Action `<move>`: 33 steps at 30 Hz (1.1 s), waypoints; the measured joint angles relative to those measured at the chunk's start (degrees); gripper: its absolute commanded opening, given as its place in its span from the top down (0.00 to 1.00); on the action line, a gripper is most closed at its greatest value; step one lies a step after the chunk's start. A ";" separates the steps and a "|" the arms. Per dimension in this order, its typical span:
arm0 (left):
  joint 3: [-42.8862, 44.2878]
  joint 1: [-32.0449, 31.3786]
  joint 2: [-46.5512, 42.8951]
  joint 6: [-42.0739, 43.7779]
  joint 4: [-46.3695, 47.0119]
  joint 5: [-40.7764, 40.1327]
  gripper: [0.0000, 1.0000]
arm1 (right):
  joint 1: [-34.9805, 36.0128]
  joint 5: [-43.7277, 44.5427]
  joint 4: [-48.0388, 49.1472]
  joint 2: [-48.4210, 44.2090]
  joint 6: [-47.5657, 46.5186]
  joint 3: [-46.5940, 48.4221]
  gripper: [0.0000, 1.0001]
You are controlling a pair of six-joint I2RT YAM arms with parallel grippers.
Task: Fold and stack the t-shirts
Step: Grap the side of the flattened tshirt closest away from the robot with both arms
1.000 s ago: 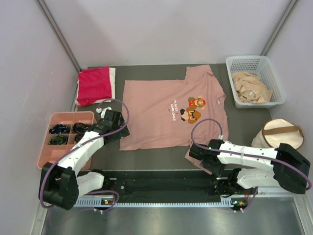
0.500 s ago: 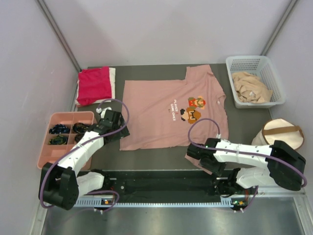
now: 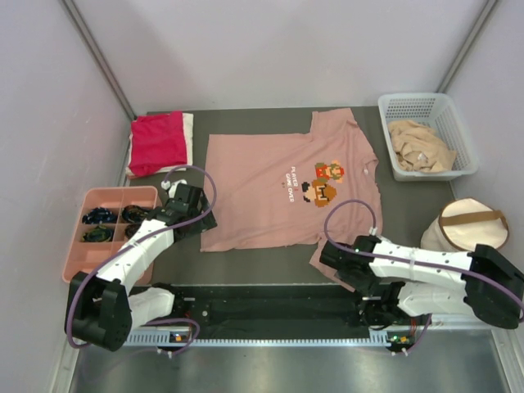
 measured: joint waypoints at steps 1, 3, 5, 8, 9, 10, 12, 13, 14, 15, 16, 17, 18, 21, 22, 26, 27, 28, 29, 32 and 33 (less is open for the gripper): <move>0.00 0.00 0.00 0.00 0.00 0.00 0.01 | 0.00 -0.02 0.24 -0.72 0.31 -0.44 0.36; 0.00 0.00 0.00 0.00 0.00 0.00 0.01 | 0.00 -0.13 0.44 -1.64 0.59 -0.90 0.36; 0.00 0.00 0.00 0.00 0.00 0.00 0.01 | 0.00 -0.09 0.59 -1.73 0.66 -1.03 0.35; 0.00 0.00 0.00 0.00 -0.02 0.00 0.01 | 0.00 -0.07 0.68 -1.70 0.55 -1.03 0.35; 0.00 0.00 0.00 0.00 0.00 0.00 0.01 | 0.00 -0.07 0.70 -1.66 0.50 -1.01 0.35; 0.00 0.00 0.00 0.00 0.00 0.00 0.01 | 0.00 -0.02 0.72 -1.62 0.39 -0.98 0.34; 0.00 0.00 0.00 0.00 -0.02 0.00 0.01 | 0.00 0.02 0.72 -1.25 0.07 -0.74 0.34; 0.00 0.00 0.00 0.00 -0.02 0.00 0.01 | 0.00 0.09 0.76 -0.94 -0.07 -0.61 0.34; 0.00 0.00 0.00 0.00 -0.02 0.00 0.01 | 0.00 0.13 0.76 -0.44 -0.35 -0.28 0.34; 0.00 0.00 0.00 0.00 -0.02 0.00 0.01 | 0.00 0.20 0.79 -0.02 -0.59 -0.04 0.34; 0.00 0.00 0.00 0.00 -0.02 0.00 0.01 | 0.00 0.28 0.90 0.28 -0.81 0.09 0.34; 0.00 0.02 0.00 0.00 -0.04 0.00 0.01 | 0.00 0.31 0.90 0.57 -1.09 0.28 0.34; 0.00 0.00 0.00 0.00 -0.04 0.00 0.01 | 0.00 0.37 0.96 0.72 -1.36 0.39 0.34; 0.00 0.00 0.00 0.00 -0.07 -0.02 0.01 | 0.00 0.55 1.20 0.87 -1.99 0.46 0.33; 0.00 0.00 0.00 0.00 -0.07 0.00 0.01 | 0.00 0.59 1.25 0.92 -2.08 0.48 0.34; 0.00 0.00 0.00 0.00 -0.07 0.00 0.01 | 0.00 0.74 1.66 1.05 -2.82 0.59 0.33; 0.00 0.00 0.00 0.00 -0.07 -0.02 0.01 | 0.00 0.83 1.97 1.07 -2.97 0.59 0.33; 0.00 0.00 0.00 0.00 -0.07 0.00 0.01 | 0.00 0.92 2.32 1.07 -3.04 0.61 0.33; 0.00 0.00 0.00 0.00 -0.07 0.00 0.01 | 0.00 0.98 2.64 1.07 -3.10 0.61 0.33; 0.00 0.00 0.00 -0.02 -0.09 0.00 0.01 | 0.00 1.33 4.11 1.05 -3.41 0.66 0.33; 0.00 0.02 0.00 -0.02 -0.09 0.00 0.01 | 0.00 1.40 4.57 1.05 -3.45 0.74 0.34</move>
